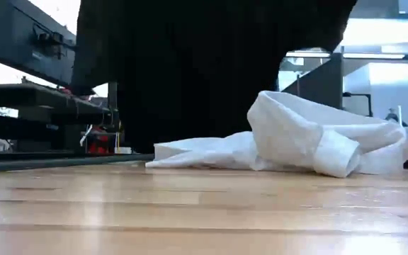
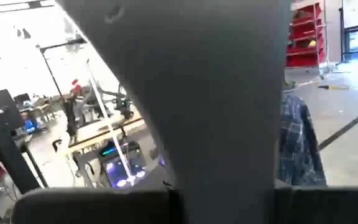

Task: Hang clothes
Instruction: Unhang the black shirt from the rack

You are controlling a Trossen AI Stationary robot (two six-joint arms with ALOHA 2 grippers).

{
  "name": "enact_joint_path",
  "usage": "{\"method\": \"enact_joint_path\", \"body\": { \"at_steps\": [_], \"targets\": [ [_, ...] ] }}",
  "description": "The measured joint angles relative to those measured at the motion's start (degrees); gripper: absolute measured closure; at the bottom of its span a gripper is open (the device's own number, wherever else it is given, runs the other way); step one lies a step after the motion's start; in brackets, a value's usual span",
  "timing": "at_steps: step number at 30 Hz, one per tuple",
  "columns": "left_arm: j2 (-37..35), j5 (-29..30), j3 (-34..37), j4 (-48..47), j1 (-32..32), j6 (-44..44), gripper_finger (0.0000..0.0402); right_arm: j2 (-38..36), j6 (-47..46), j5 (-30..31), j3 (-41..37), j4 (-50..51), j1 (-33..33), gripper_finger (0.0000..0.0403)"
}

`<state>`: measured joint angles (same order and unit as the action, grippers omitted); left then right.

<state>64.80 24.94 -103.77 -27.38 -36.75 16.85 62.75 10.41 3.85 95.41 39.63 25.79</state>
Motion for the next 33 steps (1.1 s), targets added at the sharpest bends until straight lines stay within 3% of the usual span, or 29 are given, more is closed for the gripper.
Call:
{"method": "enact_joint_path", "body": {
  "at_steps": [3,7,10,12,16,24,30,33],
  "targets": [
    [-0.43,-5.38,0.0,5.13,-0.07,-7.7,0.0375,0.33,0.58,-0.25,0.23,-5.79,-1.8,0.0403],
    [0.44,-24.0,-0.22,22.25,-0.13,-20.88,0.0373,1.91,3.88,-0.83,0.23,-12.65,-5.36,0.0403],
    [0.67,-33.92,-0.22,31.13,-0.06,-24.8,0.0377,2.16,4.95,-0.93,1.45,-12.85,-7.37,0.0403],
    [0.07,-36.81,-0.3,30.56,-0.07,-24.18,0.0378,2.18,4.33,-0.93,3.22,-12.11,-8.54,0.0403],
    [-2.13,-36.79,-0.57,23.45,-0.09,-16.83,0.0378,2.16,0.38,-3.91,8.77,-11.7,-13.6,0.0403],
    [-3.22,-33.58,-0.66,13.24,-0.07,-10.03,0.0378,2.53,-12.37,-16.05,18.42,-8.73,-24.55,0.0403],
    [-2.41,-33.67,-0.55,11.59,-0.04,-6.78,0.0378,2.84,-26.23,-15.84,17.27,3.09,-28.73,0.0403],
    [-2.18,-33.42,-0.56,11.25,-0.04,-7.04,0.0378,4.14,-32.74,-11.57,14.02,13.89,-29.77,0.0403]
  ]
}}
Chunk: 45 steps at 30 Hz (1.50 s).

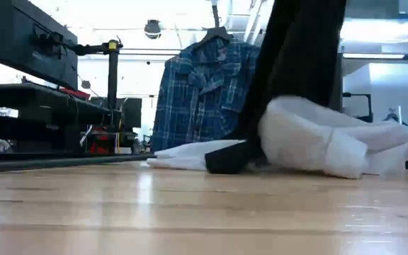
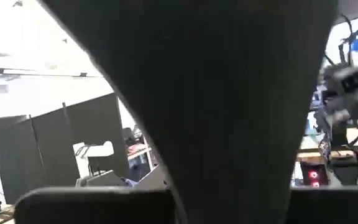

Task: Hang clothes
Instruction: Unhang the black shirt from the rack

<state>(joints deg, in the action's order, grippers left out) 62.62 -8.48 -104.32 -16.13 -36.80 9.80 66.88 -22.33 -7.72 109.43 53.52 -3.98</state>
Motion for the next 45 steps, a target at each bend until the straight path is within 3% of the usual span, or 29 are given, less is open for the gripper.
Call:
{"method": "enact_joint_path", "body": {
  "at_steps": [3,6,9,13,16,22,25,32,36,39,45],
  "targets": [
    [0.12,0.49,0.01,-0.46,-0.02,0.24,0.0377,1.55,-3.11,8.75,-6.14,10.29,-0.03,0.0403],
    [0.27,0.14,-0.01,-1.53,0.0,0.09,0.0378,2.03,-4.71,18.2,-14.91,13.59,0.04,0.0403],
    [0.42,0.21,-0.01,-2.89,0.0,-0.22,0.0378,2.3,-7.77,21.29,-24.26,13.6,1.23,0.0403],
    [0.38,0.38,-0.01,-3.14,0.0,-0.29,0.0378,4.25,-12.81,20.87,-34.08,13.66,2.37,0.0403],
    [0.32,0.37,-0.01,-4.23,0.0,-0.33,0.0378,6.35,-16.16,20.86,-37.24,13.57,3.19,0.0403],
    [0.38,0.36,-0.01,-6.16,0.0,0.45,0.0377,12.72,-16.17,20.81,-37.69,8.49,5.38,0.0403],
    [0.36,0.34,-0.01,-6.75,0.0,0.91,0.0378,15.0,-12.7,18.0,-37.66,5.33,6.2,0.0403],
    [0.34,0.21,-0.01,-7.3,0.02,1.56,0.0377,14.03,-9.31,16.76,-37.64,3.65,8.91,0.0403],
    [0.34,0.23,-0.01,-7.5,0.02,3.57,0.0378,14.1,-9.76,11.66,-37.64,2.61,10.96,0.04],
    [0.34,0.23,-0.01,-7.58,0.02,4.13,0.0377,14.11,-11.63,7.75,-37.64,1.86,12.57,0.0376],
    [0.32,0.69,-0.01,-8.42,0.0,5.69,0.0378,13.66,-11.71,5.02,-37.57,4.64,15.2,0.0282]
  ]
}}
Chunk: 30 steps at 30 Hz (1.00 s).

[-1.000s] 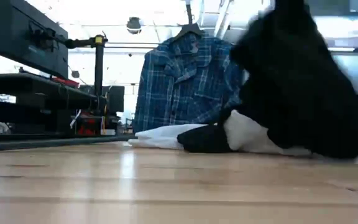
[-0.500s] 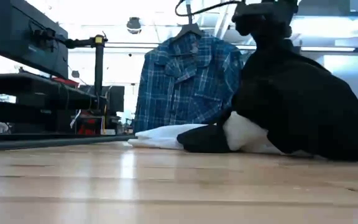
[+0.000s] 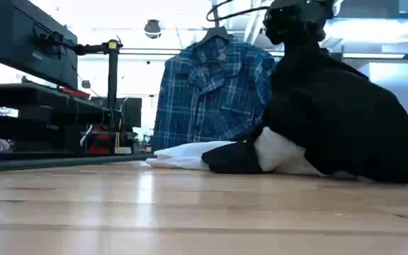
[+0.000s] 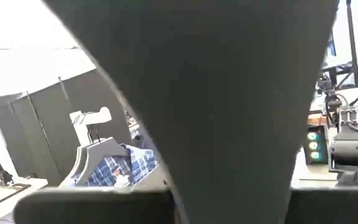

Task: Hang clothes
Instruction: Unhang the black shirt from the rack

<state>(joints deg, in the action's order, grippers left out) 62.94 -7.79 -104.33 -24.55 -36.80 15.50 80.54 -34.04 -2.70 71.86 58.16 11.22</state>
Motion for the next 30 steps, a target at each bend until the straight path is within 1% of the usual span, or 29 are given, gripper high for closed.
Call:
{"method": "enact_joint_path", "body": {
  "at_steps": [3,6,10,13,16,18,20,24,27,30],
  "targets": [
    [0.26,2.02,0.0,-2.69,0.0,-0.81,0.0378,-0.6,3.47,-0.9,1.82,2.85,2.16,0.0239],
    [1.46,2.61,0.16,-9.13,-0.08,-3.56,0.0378,-1.1,7.9,-1.92,5.54,6.61,4.6,0.0214],
    [3.77,3.34,2.76,-17.32,-0.57,-9.99,0.0378,-2.63,12.7,-1.94,11.06,7.51,8.41,0.0205],
    [5.52,4.1,7.04,-19.84,-0.43,-16.92,0.0378,-3.64,14.95,-1.88,13.9,4.65,11.31,0.0206],
    [6.85,5.13,13.34,-22.3,-0.31,-22.06,0.0378,-4.21,14.91,-1.79,15.12,2.5,13.7,0.0209],
    [7.51,8.18,18.7,-25.8,-0.32,-22.97,0.0378,-4.27,13.57,-1.79,15.23,-0.21,14.6,0.0209],
    [7.71,9.39,24.58,-27.3,0.07,-24.14,0.0378,-3.98,12.7,-1.79,15.23,-2.45,15.33,0.0209],
    [7.58,8.76,36.17,-24.55,2.0,-30.7,0.0378,-3.35,13.3,-1.84,15.19,-6.3,16.74,0.0209],
    [7.58,8.3,43.45,-22.61,3.43,-35.51,0.0378,-3.34,13.5,-1.81,15.19,-8.92,18.06,0.0209],
    [7.54,8.5,49.79,-18.68,4.81,-40.82,0.0379,-3.35,13.52,-1.79,15.19,-10.84,19.37,0.021]
  ]
}}
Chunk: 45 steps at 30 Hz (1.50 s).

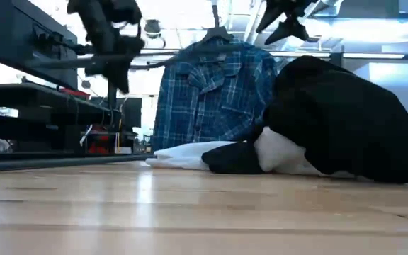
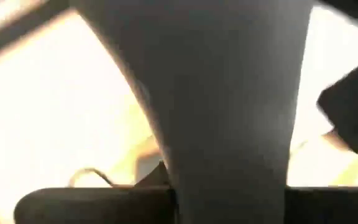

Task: Hang clothes
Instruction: Unhang the black shirt from the rack, then unhang the blue long sleeve polo from the rack

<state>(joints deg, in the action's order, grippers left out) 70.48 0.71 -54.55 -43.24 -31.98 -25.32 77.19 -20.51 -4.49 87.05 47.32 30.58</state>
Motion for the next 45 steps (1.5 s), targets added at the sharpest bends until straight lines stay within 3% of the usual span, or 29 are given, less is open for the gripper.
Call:
{"method": "enact_joint_path", "body": {
  "at_steps": [7,13,23,33,45],
  "targets": [
    [0.0,-0.24,8.74,3.23,4.29,-4.52,0.0374,0.02,-0.02,-0.02,0.0,-1.13,1.43,0.021],
    [0.0,-1.72,10.49,3.25,5.83,-5.13,0.0368,-0.05,0.07,-0.02,0.0,-1.08,1.43,0.021],
    [-0.04,-18.47,10.49,2.87,5.61,-3.94,0.0279,-0.07,4.77,-0.02,0.0,-1.08,1.58,0.021],
    [-0.04,-15.81,9.29,-9.73,4.62,3.47,0.0258,-0.07,10.84,-0.09,0.0,-2.08,6.01,0.021],
    [-0.02,-15.76,1.66,-4.27,-1.58,2.14,0.0259,0.73,24.98,-1.09,3.33,-22.03,21.74,0.021]
  ]
}}
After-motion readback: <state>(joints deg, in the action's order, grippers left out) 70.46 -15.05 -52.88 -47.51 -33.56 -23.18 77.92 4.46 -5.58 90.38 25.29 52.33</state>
